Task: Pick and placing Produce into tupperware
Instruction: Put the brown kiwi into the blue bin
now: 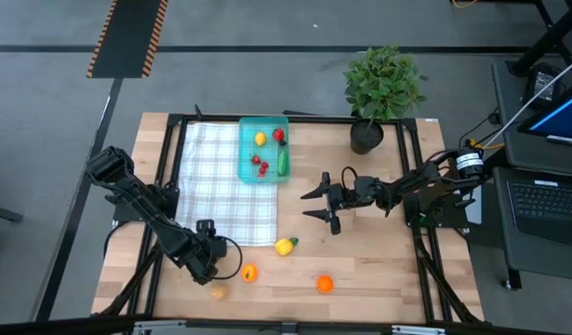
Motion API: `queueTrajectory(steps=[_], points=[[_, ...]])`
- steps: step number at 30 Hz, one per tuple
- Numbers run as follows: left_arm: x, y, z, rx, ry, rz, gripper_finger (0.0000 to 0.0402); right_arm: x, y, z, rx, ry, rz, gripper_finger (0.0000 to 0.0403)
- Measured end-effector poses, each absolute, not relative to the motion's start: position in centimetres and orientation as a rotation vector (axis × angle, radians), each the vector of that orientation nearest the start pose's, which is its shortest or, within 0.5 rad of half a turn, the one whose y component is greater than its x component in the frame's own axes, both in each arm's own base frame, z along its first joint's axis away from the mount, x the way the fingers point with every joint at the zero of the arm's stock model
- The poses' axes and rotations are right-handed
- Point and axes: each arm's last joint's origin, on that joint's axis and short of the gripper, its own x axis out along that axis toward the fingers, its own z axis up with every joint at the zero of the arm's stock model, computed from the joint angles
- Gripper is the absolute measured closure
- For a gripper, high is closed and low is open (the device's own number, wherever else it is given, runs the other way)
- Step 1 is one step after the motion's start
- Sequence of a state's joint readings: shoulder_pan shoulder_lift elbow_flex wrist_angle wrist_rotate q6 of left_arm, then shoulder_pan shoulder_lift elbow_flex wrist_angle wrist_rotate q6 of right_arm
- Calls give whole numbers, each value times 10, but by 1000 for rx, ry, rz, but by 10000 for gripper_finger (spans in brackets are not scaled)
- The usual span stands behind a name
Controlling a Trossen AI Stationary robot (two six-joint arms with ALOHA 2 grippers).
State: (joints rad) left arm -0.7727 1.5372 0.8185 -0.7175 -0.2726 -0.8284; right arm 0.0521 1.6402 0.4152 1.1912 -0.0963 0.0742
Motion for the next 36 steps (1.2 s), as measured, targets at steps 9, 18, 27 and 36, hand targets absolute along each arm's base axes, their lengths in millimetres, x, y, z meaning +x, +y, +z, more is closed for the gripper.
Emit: queueTrajectory(steps=[9, 18, 27, 36], points=[[185, -169, 157, -5, 1262, 115, 99, 274, 17, 153, 74, 39, 147, 171], [194, -166, 159, -16, 1124, 208, 99, 274, 17, 153, 77, 44, 147, 171], [198, -161, 159, -39, 1144, 215, 99, 274, 17, 153, 78, 47, 147, 171], [196, -164, 158, -130, 1242, 159, 99, 274, 17, 153, 75, 48, 147, 171]])
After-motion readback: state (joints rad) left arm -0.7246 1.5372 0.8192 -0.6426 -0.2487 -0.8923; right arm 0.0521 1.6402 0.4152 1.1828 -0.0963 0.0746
